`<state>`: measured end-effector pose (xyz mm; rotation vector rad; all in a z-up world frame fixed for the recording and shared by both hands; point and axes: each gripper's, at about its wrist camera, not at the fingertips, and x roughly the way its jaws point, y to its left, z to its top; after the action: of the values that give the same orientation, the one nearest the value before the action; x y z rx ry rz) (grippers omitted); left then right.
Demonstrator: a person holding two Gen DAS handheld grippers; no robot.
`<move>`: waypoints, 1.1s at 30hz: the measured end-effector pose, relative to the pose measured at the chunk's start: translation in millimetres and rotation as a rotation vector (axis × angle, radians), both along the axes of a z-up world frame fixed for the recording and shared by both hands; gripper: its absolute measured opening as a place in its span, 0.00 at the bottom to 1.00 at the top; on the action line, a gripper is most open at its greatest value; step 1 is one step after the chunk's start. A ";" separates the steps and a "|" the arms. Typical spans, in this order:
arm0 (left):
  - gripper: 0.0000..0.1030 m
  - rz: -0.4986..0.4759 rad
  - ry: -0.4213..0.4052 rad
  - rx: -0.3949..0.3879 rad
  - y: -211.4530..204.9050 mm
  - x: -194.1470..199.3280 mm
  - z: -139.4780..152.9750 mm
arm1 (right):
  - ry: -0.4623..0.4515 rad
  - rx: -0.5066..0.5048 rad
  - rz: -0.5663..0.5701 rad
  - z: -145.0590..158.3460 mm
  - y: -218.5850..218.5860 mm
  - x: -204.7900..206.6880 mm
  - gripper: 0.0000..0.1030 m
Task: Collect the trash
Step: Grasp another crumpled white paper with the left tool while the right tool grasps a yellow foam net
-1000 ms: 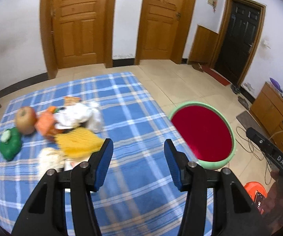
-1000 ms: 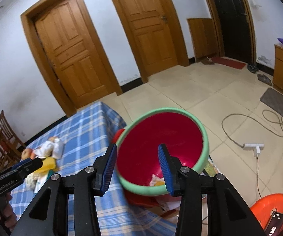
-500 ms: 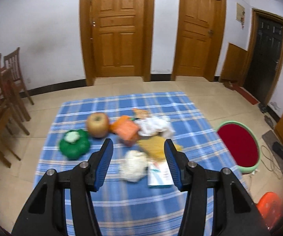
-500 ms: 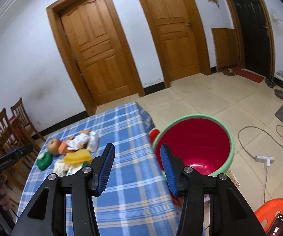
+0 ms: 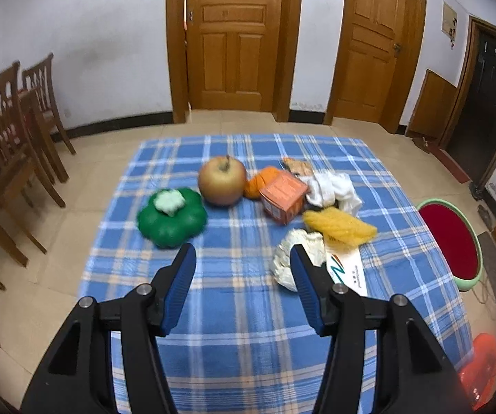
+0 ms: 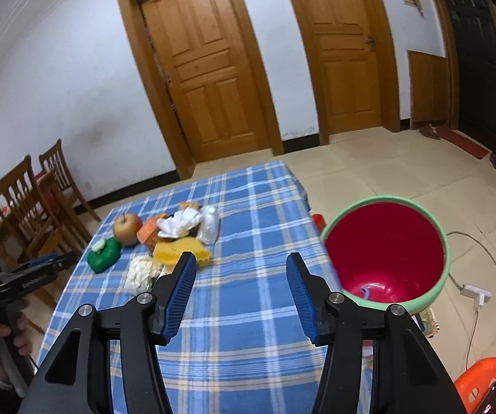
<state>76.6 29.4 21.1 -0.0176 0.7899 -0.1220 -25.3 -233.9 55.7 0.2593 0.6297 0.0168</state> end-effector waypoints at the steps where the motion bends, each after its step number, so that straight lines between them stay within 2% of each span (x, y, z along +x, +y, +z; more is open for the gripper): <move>1: 0.55 -0.008 0.014 -0.010 -2.1 3.1 -6.4 | 0.006 -0.004 0.007 -1.9 2.8 2.1 0.54; 14: 0.55 -0.119 0.128 -0.087 -41.8 37.4 -53.3 | 0.097 -0.009 0.017 -24.3 20.2 36.4 0.55; 22: 0.55 -0.127 0.177 -0.105 -49.0 55.4 -74.8 | 0.141 0.008 0.026 -34.4 23.1 58.2 0.56; 24: 0.50 -0.133 0.184 -0.116 -48.2 58.1 -78.2 | 0.150 0.006 0.032 -36.7 25.7 64.1 0.55; 25: 0.43 -0.142 0.185 -0.129 -48.5 59.1 -79.9 | 0.154 0.006 0.035 -37.7 26.7 67.4 0.56; 26: 0.40 -0.150 0.185 -0.140 -47.9 59.7 -80.7 | 0.159 0.005 0.037 -39.1 28.7 71.2 0.56; 33: 0.36 -0.165 0.137 -0.172 -37.0 55.3 -76.6 | 0.202 0.002 0.059 -49.9 46.8 95.7 0.55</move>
<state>131.8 -7.6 -55.4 -0.1247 0.9156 -0.3479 70.3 -187.1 5.8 0.2464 0.8382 0.0483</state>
